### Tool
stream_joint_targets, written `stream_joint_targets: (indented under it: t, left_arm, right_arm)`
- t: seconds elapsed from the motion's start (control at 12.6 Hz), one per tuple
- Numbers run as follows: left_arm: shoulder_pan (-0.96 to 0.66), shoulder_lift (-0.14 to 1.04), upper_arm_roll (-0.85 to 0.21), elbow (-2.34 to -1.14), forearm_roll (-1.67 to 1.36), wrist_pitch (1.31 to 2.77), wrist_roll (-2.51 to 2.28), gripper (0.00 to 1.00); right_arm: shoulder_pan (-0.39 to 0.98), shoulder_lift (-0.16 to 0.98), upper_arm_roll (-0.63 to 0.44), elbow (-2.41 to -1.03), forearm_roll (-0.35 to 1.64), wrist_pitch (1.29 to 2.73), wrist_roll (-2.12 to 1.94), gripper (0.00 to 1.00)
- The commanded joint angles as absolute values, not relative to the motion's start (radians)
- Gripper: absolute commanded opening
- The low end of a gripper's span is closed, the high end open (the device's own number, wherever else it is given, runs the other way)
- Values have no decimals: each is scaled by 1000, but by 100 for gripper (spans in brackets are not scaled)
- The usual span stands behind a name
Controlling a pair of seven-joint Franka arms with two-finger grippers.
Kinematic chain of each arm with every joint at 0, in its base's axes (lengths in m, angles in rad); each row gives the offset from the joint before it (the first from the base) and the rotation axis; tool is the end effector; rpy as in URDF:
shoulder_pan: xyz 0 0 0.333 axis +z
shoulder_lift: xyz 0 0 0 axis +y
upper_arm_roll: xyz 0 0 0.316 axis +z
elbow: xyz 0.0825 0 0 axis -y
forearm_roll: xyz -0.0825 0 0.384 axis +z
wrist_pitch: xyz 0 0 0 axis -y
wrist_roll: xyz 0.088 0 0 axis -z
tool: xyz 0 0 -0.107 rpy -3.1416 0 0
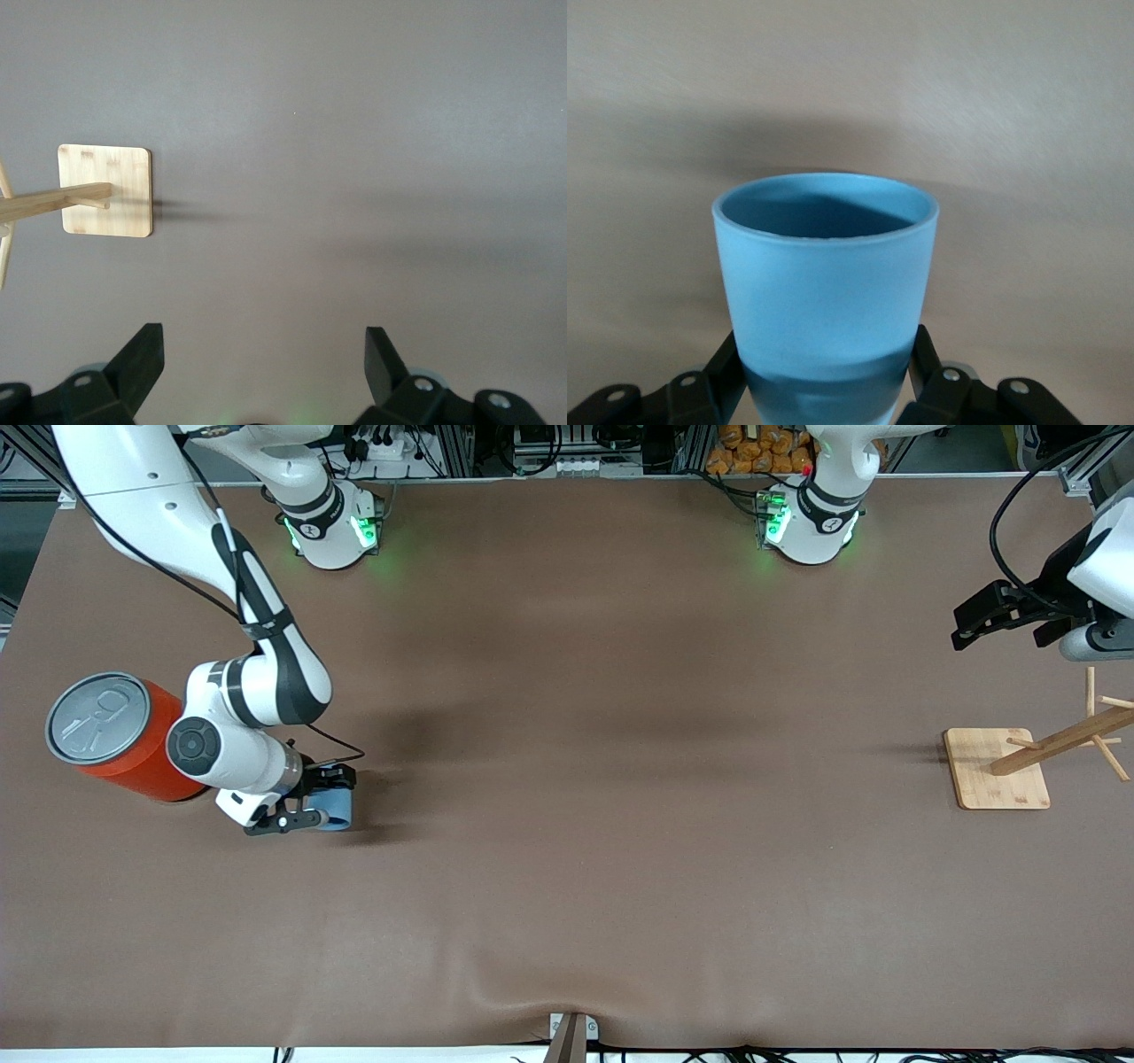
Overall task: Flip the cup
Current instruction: 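Close the right gripper around the blue cup's body, then lift the blue cup with the right gripper toward the table middle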
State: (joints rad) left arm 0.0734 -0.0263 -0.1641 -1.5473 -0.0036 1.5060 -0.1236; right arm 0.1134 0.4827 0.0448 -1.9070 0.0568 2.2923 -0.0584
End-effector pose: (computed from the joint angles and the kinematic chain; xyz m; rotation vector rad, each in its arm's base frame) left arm 0.5377 -0.0506 0.6441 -3.1387 -0.0515 0.0238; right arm 0.6118 0.0977 0.2358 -3.0694 -0.2660 0.1545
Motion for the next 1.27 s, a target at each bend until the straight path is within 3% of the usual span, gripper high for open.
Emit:
stream_joint_targets:
  t: [0.0, 0.4, 0.63, 1.19]
  left_arm:
    - [77, -23, -170, -1526, 9, 1505, -115, 100]
    - [71, -18, -170, -1529, 11, 1505, -120, 100]
    - [77, -18, -172, -1529, 11, 1505, -111, 100]
    - [80, -18, -172, -1535, 11, 1505, -107, 100]
  right_arm:
    - [176, 480, 40, -1864, 52, 2267, -121, 0]
    - [215, 502, 41, -1775, 49, 2227, -195, 0]
    - [333, 566, 41, -1649, 61, 2103, -193, 0]
    - [628, 601, 41, -1528, -49, 2131, -610, 0]
